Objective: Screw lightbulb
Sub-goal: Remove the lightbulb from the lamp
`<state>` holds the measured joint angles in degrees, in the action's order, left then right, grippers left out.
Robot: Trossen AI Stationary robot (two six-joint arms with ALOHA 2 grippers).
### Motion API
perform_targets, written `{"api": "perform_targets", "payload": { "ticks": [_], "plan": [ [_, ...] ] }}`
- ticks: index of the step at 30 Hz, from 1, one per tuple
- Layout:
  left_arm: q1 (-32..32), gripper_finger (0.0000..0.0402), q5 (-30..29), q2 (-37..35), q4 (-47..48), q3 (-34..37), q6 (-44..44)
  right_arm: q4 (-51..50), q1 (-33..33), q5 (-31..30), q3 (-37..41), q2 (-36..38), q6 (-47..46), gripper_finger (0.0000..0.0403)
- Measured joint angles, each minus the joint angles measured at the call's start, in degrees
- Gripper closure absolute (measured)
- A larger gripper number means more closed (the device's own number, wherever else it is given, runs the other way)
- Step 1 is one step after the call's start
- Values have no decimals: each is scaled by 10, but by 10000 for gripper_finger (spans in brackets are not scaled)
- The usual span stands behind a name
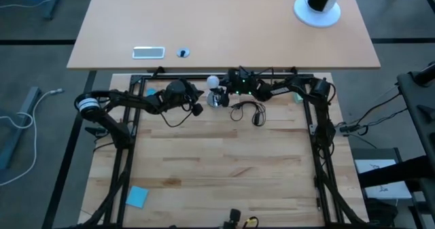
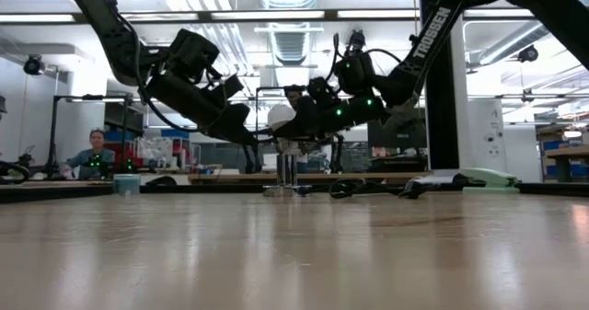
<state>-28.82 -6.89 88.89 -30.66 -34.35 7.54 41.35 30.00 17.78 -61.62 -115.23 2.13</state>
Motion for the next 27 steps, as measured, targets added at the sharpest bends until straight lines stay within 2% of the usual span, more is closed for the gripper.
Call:
{"api": "perform_targets", "payload": {
  "ticks": [4,8,13,20,24,27],
  "plan": [
    [0,401,-1,-21,-4,0,-1,-55,0,-19,0,42,11,263],
    [0,401,-1,-47,0,0,-1,-173,1,-67,0,98,49,263],
    [0,401,-30,-90,1,0,-1,-330,12,-81,0,143,48,263],
    [0,401,-75,-157,2,25,4,-513,26,-158,0,148,44,263],
    [0,401,-78,-190,4,59,6,-575,36,-165,1,141,31,263],
    [0,401,-113,-213,5,88,7,-617,39,-175,2,141,29,263]
  ]
}}
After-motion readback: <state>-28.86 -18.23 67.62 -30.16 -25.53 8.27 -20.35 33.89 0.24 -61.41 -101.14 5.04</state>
